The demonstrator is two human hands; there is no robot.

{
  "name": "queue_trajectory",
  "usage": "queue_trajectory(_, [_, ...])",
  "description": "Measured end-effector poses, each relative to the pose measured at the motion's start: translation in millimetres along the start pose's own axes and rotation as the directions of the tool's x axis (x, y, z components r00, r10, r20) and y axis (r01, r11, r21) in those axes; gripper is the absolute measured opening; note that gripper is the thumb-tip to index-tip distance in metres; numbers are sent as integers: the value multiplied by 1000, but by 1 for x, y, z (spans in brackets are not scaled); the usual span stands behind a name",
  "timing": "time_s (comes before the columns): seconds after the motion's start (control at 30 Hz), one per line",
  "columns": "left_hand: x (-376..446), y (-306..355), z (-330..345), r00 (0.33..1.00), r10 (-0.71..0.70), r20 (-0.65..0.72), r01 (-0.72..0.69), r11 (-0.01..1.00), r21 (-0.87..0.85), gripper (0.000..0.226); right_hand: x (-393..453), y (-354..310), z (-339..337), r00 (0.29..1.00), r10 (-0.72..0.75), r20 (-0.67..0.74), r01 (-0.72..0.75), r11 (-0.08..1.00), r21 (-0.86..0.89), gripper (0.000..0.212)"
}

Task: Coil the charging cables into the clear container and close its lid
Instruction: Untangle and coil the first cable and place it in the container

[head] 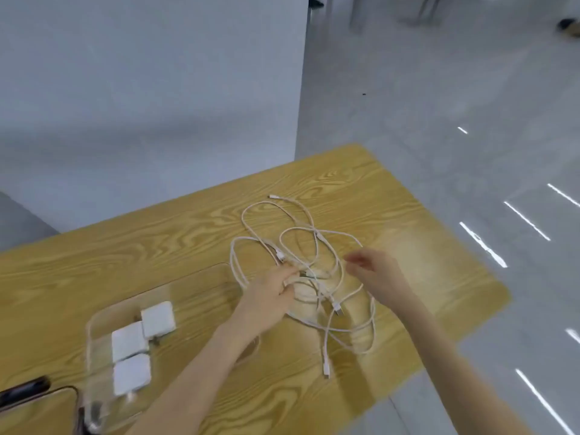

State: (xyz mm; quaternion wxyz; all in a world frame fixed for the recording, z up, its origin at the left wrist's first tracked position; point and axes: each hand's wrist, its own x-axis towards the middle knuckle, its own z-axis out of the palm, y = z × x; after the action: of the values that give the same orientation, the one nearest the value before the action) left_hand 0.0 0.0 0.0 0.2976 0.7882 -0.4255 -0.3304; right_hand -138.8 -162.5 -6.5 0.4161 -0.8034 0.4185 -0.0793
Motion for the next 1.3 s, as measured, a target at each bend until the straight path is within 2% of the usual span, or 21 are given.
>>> queue_trajectory(0.07, [9,-2,11,999,-36,33,37,999,-20,40,-1,13,10,996,88,17,-88,996,14,16])
queue_trajectory(0.23, [21,-5,46,988,-92,123,86,995,54,43,2,44,47,978,189,91,-180,978,-105,22])
queue_trajectory(0.37, [26,-9,71,978,-115,173,109,993,45,44,8,56,71,971,233,54,-220,958,-184,27])
queue_trajectory(0.5, [27,-10,77,971,-138,196,145,989,-21,37,10,60,83,979,206,-5,-196,923,-330,21])
queue_trajectory(0.6, [29,-14,77,974,-149,172,162,985,-64,13,10,57,84,991,128,-21,-122,863,-490,21])
queue_trajectory(0.7, [33,-18,73,972,-181,150,195,977,-86,34,12,53,84,998,62,-17,-59,795,-603,23])
queue_trajectory(0.8, [32,-19,66,977,-169,129,184,977,-112,35,15,51,87,992,110,54,-43,725,-687,20])
queue_trajectory(0.87, [30,-19,64,976,-167,141,184,976,-117,34,15,50,90,991,113,71,-33,721,-692,20])
queue_trajectory(1.0, [25,-15,55,970,-186,155,213,959,-185,14,11,43,87,999,-41,-18,23,822,-569,18])
queue_trajectory(1.07, [24,-11,47,965,-215,148,243,946,-215,27,8,34,82,981,-164,-102,102,887,-451,12])
queue_trajectory(1.13, [25,-5,39,964,-247,103,266,922,-281,27,3,24,76,955,-261,-140,192,906,-378,13])
queue_trajectory(1.2, [29,1,31,955,-286,76,290,855,-429,26,-1,11,71,923,-346,-167,275,898,-342,16])
queue_trajectory(1.3, [35,9,19,936,-332,117,322,673,-666,24,-3,-10,62,844,-487,-225,398,850,-345,19])
